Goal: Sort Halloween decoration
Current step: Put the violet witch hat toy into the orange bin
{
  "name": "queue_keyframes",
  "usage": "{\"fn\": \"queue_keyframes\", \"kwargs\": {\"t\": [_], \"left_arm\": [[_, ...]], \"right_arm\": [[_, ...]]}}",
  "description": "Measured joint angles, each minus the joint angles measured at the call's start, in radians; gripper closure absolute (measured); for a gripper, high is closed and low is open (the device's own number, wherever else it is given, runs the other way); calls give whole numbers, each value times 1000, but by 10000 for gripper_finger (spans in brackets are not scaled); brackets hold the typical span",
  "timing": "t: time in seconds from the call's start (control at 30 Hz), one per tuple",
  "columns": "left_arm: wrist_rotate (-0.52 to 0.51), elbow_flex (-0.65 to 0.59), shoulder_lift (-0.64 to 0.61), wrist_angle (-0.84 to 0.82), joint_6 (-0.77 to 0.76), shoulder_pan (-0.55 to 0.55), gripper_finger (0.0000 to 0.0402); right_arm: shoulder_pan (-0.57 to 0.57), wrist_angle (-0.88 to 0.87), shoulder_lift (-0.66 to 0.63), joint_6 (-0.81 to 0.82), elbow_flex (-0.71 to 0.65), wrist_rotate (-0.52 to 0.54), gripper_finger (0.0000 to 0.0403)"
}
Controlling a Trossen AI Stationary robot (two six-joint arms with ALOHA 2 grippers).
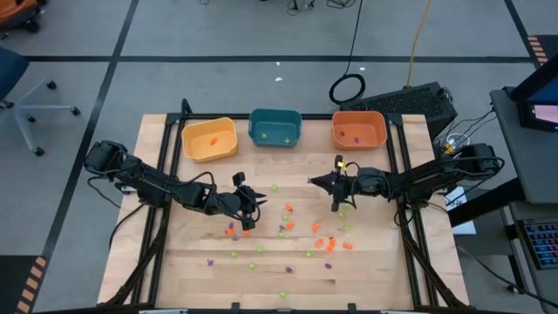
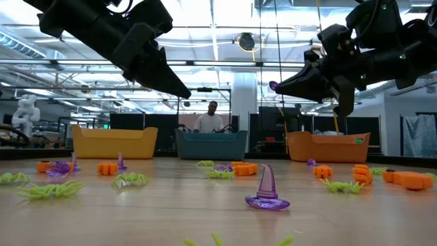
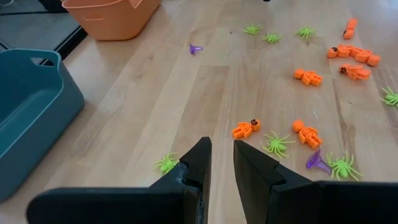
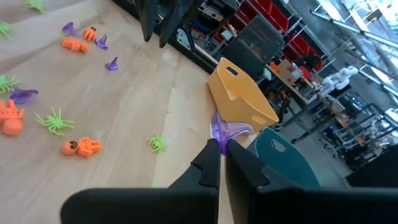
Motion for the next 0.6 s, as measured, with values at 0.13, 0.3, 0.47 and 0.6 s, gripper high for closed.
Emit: {"fn": "queue_keyframes", "kwargs": {"t": [0.13,0.3,0.47,0.6], "left_arm": [[0,0,0,0,0,0,334],[0,0,0,0,0,0,334],[0,0,0,0,0,0,334],[0,0,0,0,0,0,334]], "right_arm": [[0,0,0,49,0,0,403],[0,0,0,128,0,0,403],[0,0,0,222,0,0,403],[1,20,0,366,1,19,403]]}}
